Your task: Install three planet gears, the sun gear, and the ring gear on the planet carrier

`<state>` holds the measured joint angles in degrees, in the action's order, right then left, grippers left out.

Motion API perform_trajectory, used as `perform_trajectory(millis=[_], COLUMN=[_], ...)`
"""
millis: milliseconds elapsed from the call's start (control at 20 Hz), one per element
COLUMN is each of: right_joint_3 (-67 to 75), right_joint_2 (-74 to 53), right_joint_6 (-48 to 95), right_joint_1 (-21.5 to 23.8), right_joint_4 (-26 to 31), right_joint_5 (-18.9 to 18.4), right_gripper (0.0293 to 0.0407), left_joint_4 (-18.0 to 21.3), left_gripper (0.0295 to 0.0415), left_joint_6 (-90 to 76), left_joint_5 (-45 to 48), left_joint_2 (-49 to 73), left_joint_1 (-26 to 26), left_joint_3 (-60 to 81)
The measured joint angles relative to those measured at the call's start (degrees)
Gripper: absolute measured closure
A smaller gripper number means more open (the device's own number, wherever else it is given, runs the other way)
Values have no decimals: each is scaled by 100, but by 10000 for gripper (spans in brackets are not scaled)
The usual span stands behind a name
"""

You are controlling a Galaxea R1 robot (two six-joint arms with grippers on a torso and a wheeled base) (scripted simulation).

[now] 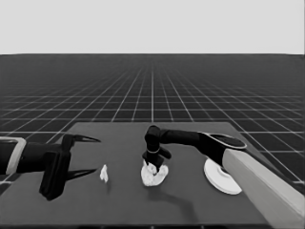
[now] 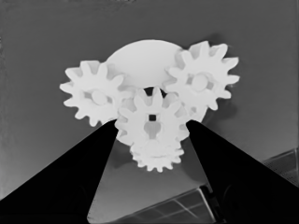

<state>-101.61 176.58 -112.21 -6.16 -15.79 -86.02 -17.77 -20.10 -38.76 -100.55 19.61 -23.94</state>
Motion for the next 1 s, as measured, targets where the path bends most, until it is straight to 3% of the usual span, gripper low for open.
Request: perform_trajectory(millis=[1000], right_joint_3=[0], right_joint_2=[0], right_joint_6=[-1200], right_joint_1=[0], right_joint_4=[0], right_joint_5=[0], right_gripper=[390], left_joint_4=[0], left_gripper=[326], left_joint_6=[0], left_joint_5=[0], left_joint_2=[0], left_joint_1=[0], left_joint_3=[0])
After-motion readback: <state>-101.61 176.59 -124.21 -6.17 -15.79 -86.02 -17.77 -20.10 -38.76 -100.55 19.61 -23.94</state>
